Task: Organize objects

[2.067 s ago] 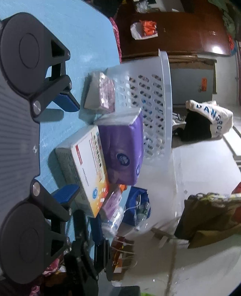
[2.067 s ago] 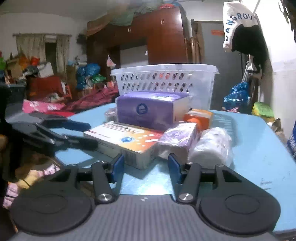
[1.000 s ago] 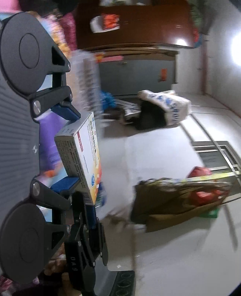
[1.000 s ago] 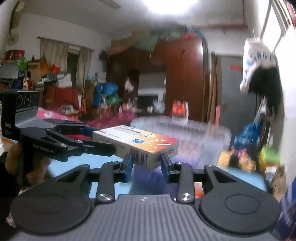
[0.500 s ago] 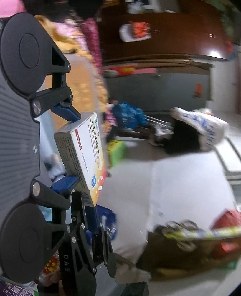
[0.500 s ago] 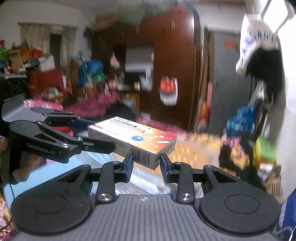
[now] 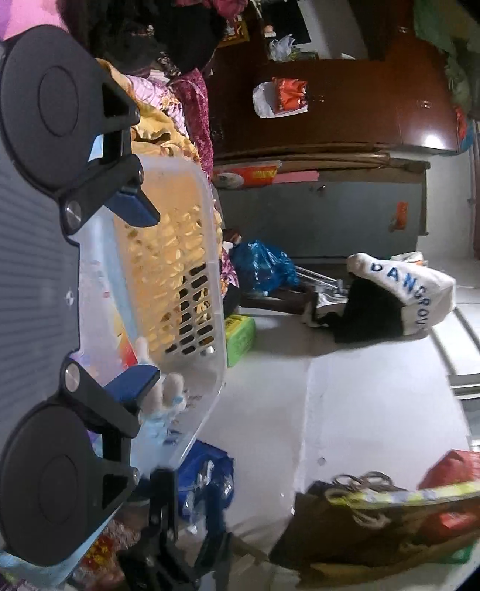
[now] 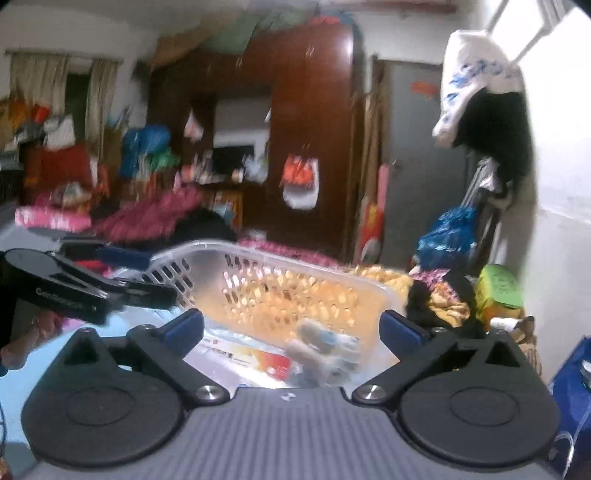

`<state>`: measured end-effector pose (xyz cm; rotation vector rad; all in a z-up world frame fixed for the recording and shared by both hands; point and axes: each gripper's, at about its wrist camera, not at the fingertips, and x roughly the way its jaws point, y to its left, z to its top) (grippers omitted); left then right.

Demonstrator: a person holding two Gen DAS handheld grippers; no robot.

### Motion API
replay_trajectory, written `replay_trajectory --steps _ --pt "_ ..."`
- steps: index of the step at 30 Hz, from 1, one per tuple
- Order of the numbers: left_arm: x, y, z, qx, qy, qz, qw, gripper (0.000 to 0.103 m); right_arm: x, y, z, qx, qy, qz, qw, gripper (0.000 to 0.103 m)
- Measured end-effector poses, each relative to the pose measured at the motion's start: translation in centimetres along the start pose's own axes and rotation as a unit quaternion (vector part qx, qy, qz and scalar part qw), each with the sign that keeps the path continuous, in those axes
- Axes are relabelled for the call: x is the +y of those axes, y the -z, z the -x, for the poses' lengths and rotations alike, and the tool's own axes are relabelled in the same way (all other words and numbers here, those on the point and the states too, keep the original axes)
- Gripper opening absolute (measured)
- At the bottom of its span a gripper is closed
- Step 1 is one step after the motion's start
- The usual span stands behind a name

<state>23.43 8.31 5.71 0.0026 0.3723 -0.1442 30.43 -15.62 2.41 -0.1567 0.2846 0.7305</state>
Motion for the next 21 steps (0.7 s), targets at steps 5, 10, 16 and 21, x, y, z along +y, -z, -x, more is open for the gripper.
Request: replay_trajectory --steps 5,10,16,21 --pt "0.2 5.6 5.6 0.002 0.006 0.044 0.9990 0.088 -1.7 6.0 6.4 0.009 -0.003 -0.055 0.998 0.103" --pt "-1.2 9.6 7.3 -0.011 -0.039 0.017 0.9990 0.088 -1.9 12.7 10.5 0.019 0.008 -0.112 0.994 0.103" --pt "-0.6 10.0 4.2 0.030 -0.045 0.017 0.9984 0.088 -1.4 15.1 9.9 0.029 -0.011 -0.112 0.993 0.103" --pt "-0.8 10.5 1.7 0.075 -0.055 -0.007 0.9957 0.088 -0.4 15.7 8.6 0.046 -0.033 -0.097 0.994 0.093"
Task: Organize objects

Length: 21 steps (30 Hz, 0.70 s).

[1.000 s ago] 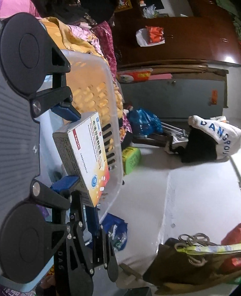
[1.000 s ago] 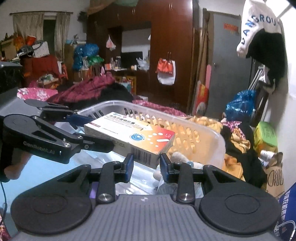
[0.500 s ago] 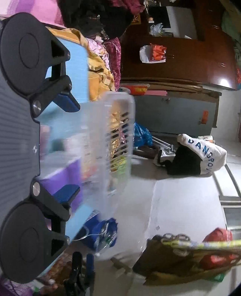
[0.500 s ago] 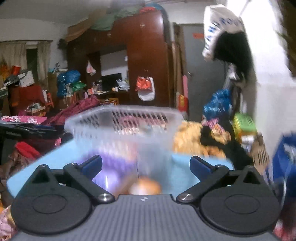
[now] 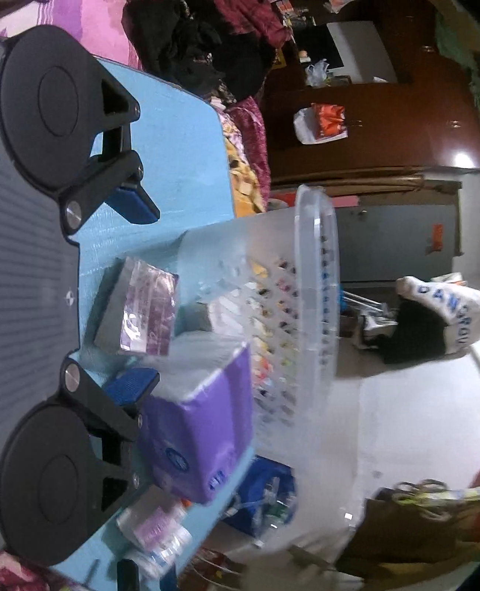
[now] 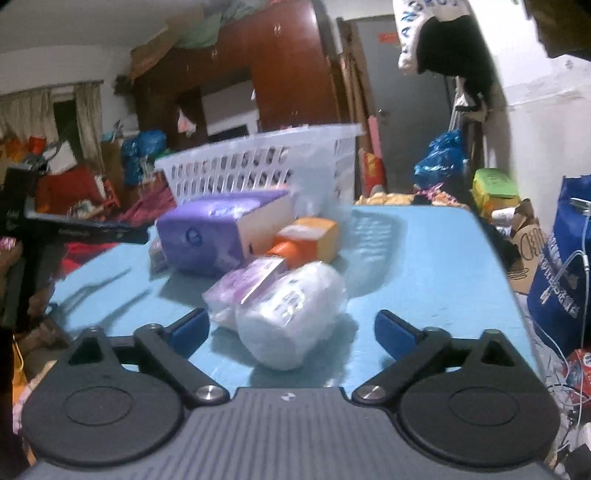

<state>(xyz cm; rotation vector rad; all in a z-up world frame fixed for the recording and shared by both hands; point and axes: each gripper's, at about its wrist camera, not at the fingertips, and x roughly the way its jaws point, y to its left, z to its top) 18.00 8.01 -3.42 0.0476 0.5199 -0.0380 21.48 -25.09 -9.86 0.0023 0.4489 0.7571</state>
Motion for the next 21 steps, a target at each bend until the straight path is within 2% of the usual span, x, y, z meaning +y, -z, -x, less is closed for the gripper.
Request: replay_trajectory --steps 2,5,8,11,12,13,15,19,21 --pt "0.0 -0.1 -0.8 0.015 -0.008 -0.003 0.9998 0.088 0.1 0.1 -0.3 0.007 -0.003 0.001 1.000 0.089" --pt "0.1 -0.4 -1.5 0.025 0.001 0.004 0.9997 0.088 0.3 0.6 -0.4 0.007 -0.010 0.005 1.000 0.086" --pt "-0.7 -0.6 -2.7 0.046 -0.002 -0.018 0.9988 0.088 0.7 0.6 -0.5 0.011 0.001 0.019 1.000 0.079" --pt "-1.0 -0.7 -3.6 0.058 -0.010 -0.018 0.9981 0.087 0.7 0.6 -0.6 0.014 0.001 0.022 1.000 0.074" --pt "-1.1 -0.6 -3.6 0.055 -0.014 -0.015 0.9982 0.083 0.8 0.6 -0.6 0.014 0.006 0.028 0.999 0.068" --pt "-1.0 -0.6 -3.5 0.050 -0.011 -0.009 0.9986 0.070 0.8 0.6 -0.5 0.013 0.012 0.031 0.999 0.063" --pt "-0.6 -0.5 -3.2 0.041 0.002 0.007 0.9992 0.068 0.5 0.6 -0.3 0.015 0.009 0.027 0.999 0.061" --pt "-0.7 -0.1 -1.6 -0.004 -0.021 0.000 0.9998 0.068 0.5 0.7 0.2 0.009 0.005 0.029 1.000 0.059" --pt "-0.7 0.0 -0.7 -0.020 -0.018 0.000 0.9996 0.068 0.6 0.7 0.5 0.003 0.001 0.029 1.000 0.058"
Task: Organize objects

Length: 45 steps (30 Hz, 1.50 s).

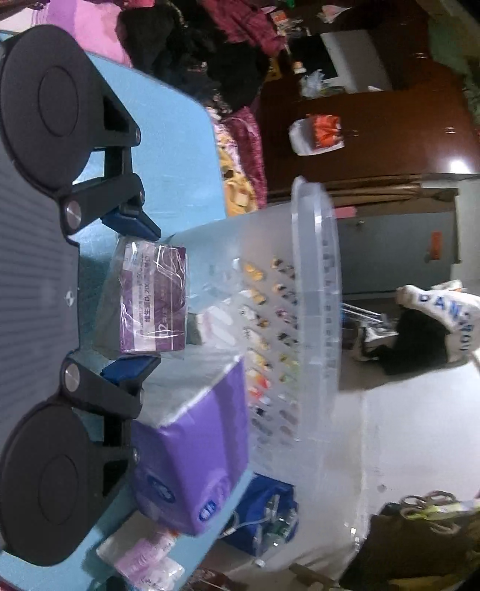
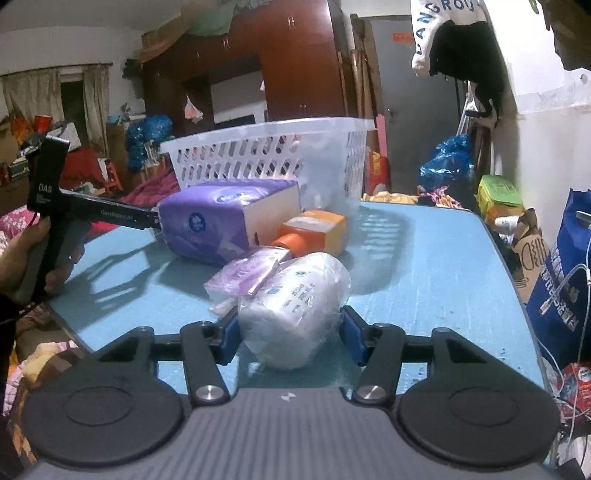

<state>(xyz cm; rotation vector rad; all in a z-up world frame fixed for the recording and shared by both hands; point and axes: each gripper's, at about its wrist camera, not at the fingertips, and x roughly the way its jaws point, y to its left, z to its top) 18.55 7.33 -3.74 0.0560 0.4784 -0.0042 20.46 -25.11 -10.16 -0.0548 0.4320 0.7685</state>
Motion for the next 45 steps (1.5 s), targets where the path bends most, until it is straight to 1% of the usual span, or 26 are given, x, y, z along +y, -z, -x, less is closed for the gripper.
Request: replay_trajectory --steps 2,4,6,8,11,14,16,18,19,20,22,25,26,28,30,34,37,38,39,40,41,42,43,44,45 --pt "-0.1 -0.1 0.8 -0.013 0.007 0.003 0.9999 0.068 0.4 -0.2 0.3 -0.009 0.007 0.011 1.000 0.058" --pt "0.0 -0.2 2.0 -0.026 0.003 0.007 0.9996 0.068 0.5 -0.4 0.9 -0.024 0.018 0.017 0.999 0.058" --pt "0.2 -0.7 3.6 -0.042 0.002 0.017 0.9990 0.068 0.4 -0.8 1.6 -0.035 0.015 0.012 0.999 0.058" --pt "0.1 -2.0 5.6 -0.066 -0.002 0.022 0.9976 0.068 0.4 -1.7 2.3 -0.038 0.008 0.013 0.999 0.058" --pt "0.4 -4.8 9.1 -0.091 0.005 0.043 0.9949 0.068 0.6 -4.5 3.3 -0.052 0.003 0.023 0.998 0.058" --pt "0.0 -7.4 11.7 -0.100 0.002 0.035 0.9943 0.068 0.9 -7.8 3.9 -0.068 0.008 0.035 0.997 0.058" --pt "-0.4 -9.0 13.5 -0.116 0.000 0.031 0.9928 0.068 1.5 -9.9 4.1 -0.079 0.006 0.049 0.996 0.058" --pt "-0.8 -10.7 14.5 -0.130 0.001 0.029 0.9912 0.068 2.2 -11.8 4.2 -0.091 0.005 0.062 0.994 0.058" --pt "-0.8 -11.4 14.4 -0.130 0.001 0.032 0.9910 0.068 2.5 -12.5 4.0 -0.095 0.005 0.068 0.993 0.058" --pt "-0.8 -12.1 13.9 -0.128 0.003 0.037 0.9911 0.068 2.8 -13.3 3.7 -0.098 0.005 0.074 0.992 0.058" --pt "-0.6 -13.5 11.7 -0.111 0.003 0.054 0.9923 0.068 3.3 -14.9 2.4 -0.098 0.008 0.091 0.991 0.058" --pt "-0.2 -15.0 6.3 -0.076 -0.008 0.059 0.9953 0.068 3.3 -17.3 -1.5 -0.081 0.018 0.103 0.991 0.058" --pt "0.1 -15.3 4.3 -0.059 -0.011 0.065 0.9961 0.068 3.2 -18.2 -3.4 -0.069 0.018 0.103 0.992 0.058" --pt "1.1 -16.1 -0.2 -0.016 -0.005 0.081 0.9966 0.068 3.1 -19.2 -6.7 -0.041 0.012 0.092 0.995 0.058" --pt "2.0 -16.3 -3.6 0.009 -0.015 0.097 0.9951 0.068 3.3 -19.6 -10.1 -0.017 0.002 0.084 0.996 0.058" --pt "2.9 -15.7 -7.0 0.027 -0.013 0.101 0.9944 0.068 4.3 -19.2 -14.6 0.019 0.016 0.101 0.995 0.058" --pt "2.8 -14.9 -8.3 0.036 0.002 0.104 0.9939 0.068 4.6 -18.6 -16.0 0.036 0.020 0.102 0.994 0.058" --pt "2.7 -14.4 -8.3 0.031 0.005 0.099 0.9946 0.069 4.7 -18.3 -16.5 0.045 0.018 0.105 0.993 0.058" --pt "2.5 -14.2 -8.4 0.025 0.000 0.093 0.9954 0.077 4.6 -18.3 -16.5 0.050 0.017 0.109 0.993 0.059" --pt "2.4 -13.9 -8.4 0.022 -0.005 0.084 0.9962 0.088 4.4 -18.1 -16.3 0.052 0.017 0.107 0.993 0.066" --pt "2.2 -13.9 -8.1 0.017 -0.010 0.077 0.9969 0.091 4.2 -18.2 -15.9 0.042 0.020 0.102 0.994 0.076" --pt "2.1 -13.8 -7.7 0.008 -0.011 0.075 0.9971 0.092 4.0 -18.3 -15.0 0.025 0.021 0.095 0.995 0.099" --pt "2.1 -13.7 -7.1 0.001 -0.007 0.079 0.9969 0.094 3.7 -18.4 -13.9 0.004 0.022 0.087 0.996 0.103" --pt "2.1 -13.7 -6.3 -0.007 -0.004 0.083 0.9965 0.095 3.4 -18.4 -12.6 -0.013 0.023 0.079 0.997 0.103" --pt "2.1 -13.5 -5.2 -0.020 -0.003 0.085 0.9962 0.097 3.1 -18.5 -11.3 -0.018 0.016 0.077 0.997 0.103"
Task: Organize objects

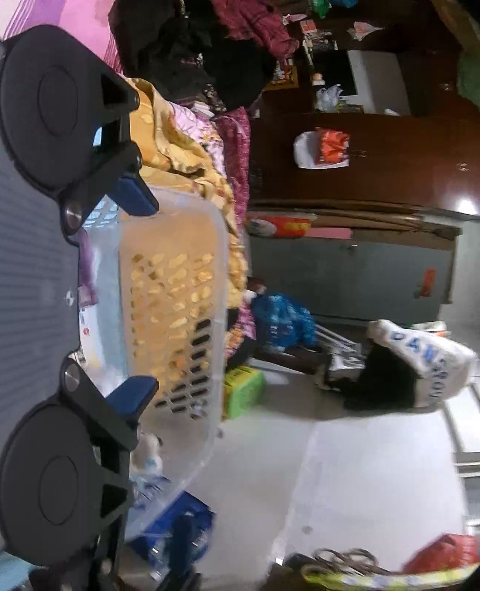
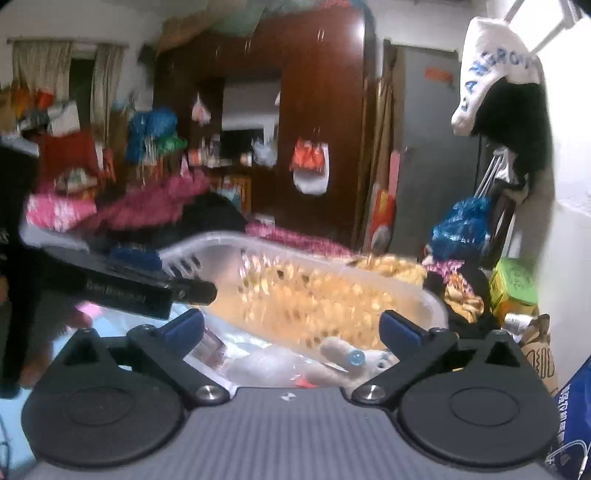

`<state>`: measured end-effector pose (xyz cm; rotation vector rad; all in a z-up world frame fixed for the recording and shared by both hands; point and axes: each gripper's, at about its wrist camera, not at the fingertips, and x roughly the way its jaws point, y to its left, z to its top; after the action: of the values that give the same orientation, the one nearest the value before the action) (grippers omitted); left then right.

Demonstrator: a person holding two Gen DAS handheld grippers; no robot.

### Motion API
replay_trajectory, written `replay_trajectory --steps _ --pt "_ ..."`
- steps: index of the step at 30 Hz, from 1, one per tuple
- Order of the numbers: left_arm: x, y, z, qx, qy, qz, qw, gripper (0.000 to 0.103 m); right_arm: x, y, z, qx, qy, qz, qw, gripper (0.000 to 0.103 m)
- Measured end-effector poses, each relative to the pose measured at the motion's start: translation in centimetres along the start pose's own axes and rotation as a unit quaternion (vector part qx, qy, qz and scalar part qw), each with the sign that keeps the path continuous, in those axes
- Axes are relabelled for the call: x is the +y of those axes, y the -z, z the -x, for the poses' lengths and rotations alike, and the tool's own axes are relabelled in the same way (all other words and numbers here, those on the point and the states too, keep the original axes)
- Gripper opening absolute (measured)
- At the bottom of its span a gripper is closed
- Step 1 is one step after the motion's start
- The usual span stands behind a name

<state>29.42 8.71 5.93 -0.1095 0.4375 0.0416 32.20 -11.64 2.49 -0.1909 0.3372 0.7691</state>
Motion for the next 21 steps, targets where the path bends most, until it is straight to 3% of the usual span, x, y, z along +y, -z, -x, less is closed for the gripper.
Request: replay_trajectory --steps 2,5,8,11,14,21 --pt "-0.2 0.7 2.5 -0.019 0.008 -0.004 0.9998 0.097 -0.5 0.4 2.2 -0.003 -0.011 0.005 1.000 0.103" --pt "0.1 3.1 5.9 -0.046 0.049 -0.016 0.9976 0.097 -1.3 3.1 6.6 -0.026 -0.017 0.013 0.999 0.103" --pt "0.6 6.7 7.3 -0.029 0.071 -0.018 0.9969 0.097 -2.2 7.4 9.5 -0.033 -0.038 -0.004 0.999 0.103" --pt "0.8 9.1 8.1 -0.014 0.075 -0.015 0.9970 0.097 -2.9 10.1 8.9 -0.013 -0.080 -0.047 0.996 0.103" --pt "0.1 10.0 8.9 -0.012 0.081 -0.030 0.9962 0.097 -2.9 11.7 7.9 -0.015 -0.081 -0.081 0.993 0.103" --pt "-3.0 11.7 7.4 0.015 0.091 -0.088 0.9918 0.097 -1.6 11.9 5.4 -0.003 -0.099 -0.051 0.994 0.100"
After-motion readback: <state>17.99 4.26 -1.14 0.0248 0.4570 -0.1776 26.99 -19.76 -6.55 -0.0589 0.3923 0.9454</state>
